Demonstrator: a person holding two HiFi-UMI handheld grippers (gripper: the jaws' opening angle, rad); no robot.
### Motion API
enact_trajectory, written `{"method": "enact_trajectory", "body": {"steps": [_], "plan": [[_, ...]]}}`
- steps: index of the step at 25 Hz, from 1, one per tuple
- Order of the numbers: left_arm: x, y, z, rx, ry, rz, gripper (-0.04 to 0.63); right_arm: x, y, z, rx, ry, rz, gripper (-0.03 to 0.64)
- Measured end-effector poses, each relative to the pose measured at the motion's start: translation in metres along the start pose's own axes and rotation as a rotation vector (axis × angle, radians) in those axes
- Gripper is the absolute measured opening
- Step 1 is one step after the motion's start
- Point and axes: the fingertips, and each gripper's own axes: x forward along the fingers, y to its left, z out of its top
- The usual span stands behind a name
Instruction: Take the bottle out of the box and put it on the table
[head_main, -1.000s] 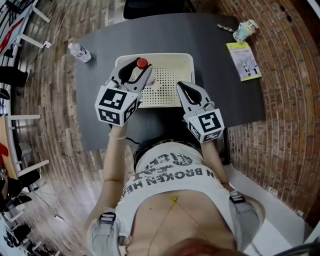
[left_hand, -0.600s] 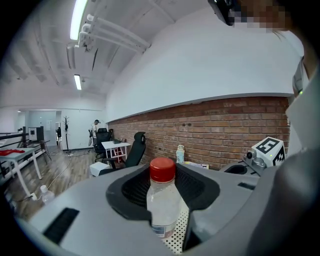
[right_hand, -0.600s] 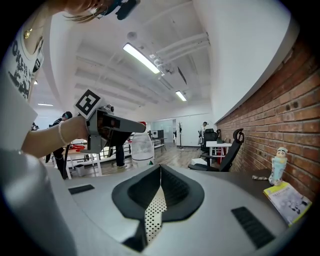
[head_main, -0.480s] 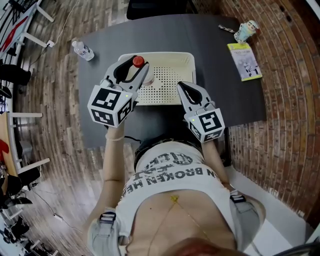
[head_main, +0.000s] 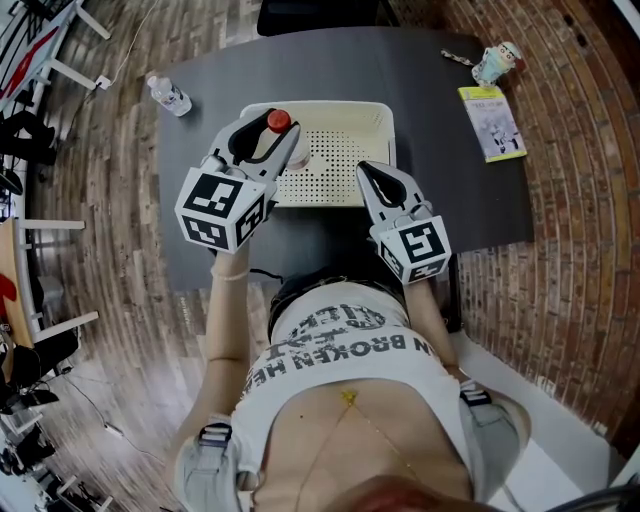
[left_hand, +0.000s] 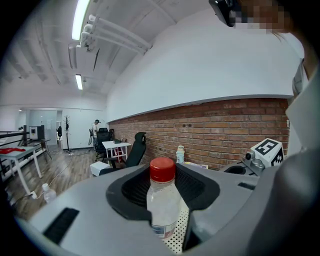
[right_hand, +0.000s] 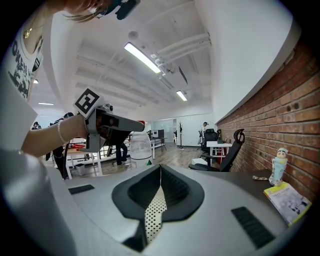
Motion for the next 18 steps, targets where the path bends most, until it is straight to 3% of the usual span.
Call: {"method": "enact_trajectory", "body": {"steps": [10,18], "plan": [[-0.014,0.014,-0.007,-0.020,-0.004,0.021,0.157,0.008,0.007,-0.002,-0.009,0.016,0.012,0.009],[-0.052,0.047,-0.016,-0.043,-0.011,0.099,0.157,0.023,0.026,-0.003,-0.021,0.030,0.033,0.009]]}}
